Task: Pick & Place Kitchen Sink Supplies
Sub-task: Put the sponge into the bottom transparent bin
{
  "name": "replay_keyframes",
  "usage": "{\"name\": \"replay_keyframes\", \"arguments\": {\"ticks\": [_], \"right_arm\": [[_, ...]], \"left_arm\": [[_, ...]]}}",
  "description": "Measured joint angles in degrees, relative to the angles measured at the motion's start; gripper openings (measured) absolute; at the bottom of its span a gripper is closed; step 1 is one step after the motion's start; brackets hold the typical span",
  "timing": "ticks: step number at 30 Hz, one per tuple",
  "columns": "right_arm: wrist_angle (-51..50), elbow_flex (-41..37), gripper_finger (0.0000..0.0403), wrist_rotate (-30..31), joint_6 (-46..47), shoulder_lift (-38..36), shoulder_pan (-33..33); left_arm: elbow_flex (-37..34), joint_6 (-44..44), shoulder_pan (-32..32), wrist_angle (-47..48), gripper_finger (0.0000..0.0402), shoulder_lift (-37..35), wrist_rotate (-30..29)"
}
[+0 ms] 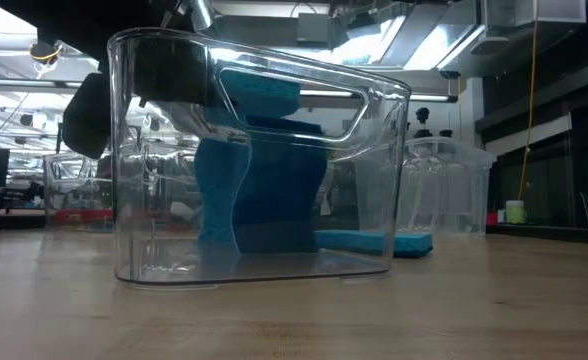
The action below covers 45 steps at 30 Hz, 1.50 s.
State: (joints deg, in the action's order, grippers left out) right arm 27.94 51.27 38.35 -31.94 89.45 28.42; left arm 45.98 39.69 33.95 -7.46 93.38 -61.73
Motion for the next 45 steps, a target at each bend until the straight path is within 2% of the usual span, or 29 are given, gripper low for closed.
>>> {"name": "replay_keyframes", "arguments": {"ticks": [11, 18, 36, 45], "right_arm": [[0.0, 0.0, 0.0212, 0.0, 0.0, 0.0, 0.0], [0.0, 0.0, 0.0212, 0.0, 0.0, 0.0, 0.0], [0.0, 0.0, 0.0212, -2.1, 0.0, 0.0, 0.0], [0.0, 0.0, 0.0212, -2.0, 0.0, 0.0, 0.0]], "left_arm": [[0.0, -1.5, -1.6, 0.3, 0.0031, 0.0, 0.2], [0.0, -3.7, -1.6, 4.6, 0.0043, 0.0, 1.5], [0.0, -6.5, -1.3, 5.1, 0.0139, 0.0, 1.8], [0.0, -14.2, -1.2, 5.1, 0.0163, -0.1, 3.1]]}}
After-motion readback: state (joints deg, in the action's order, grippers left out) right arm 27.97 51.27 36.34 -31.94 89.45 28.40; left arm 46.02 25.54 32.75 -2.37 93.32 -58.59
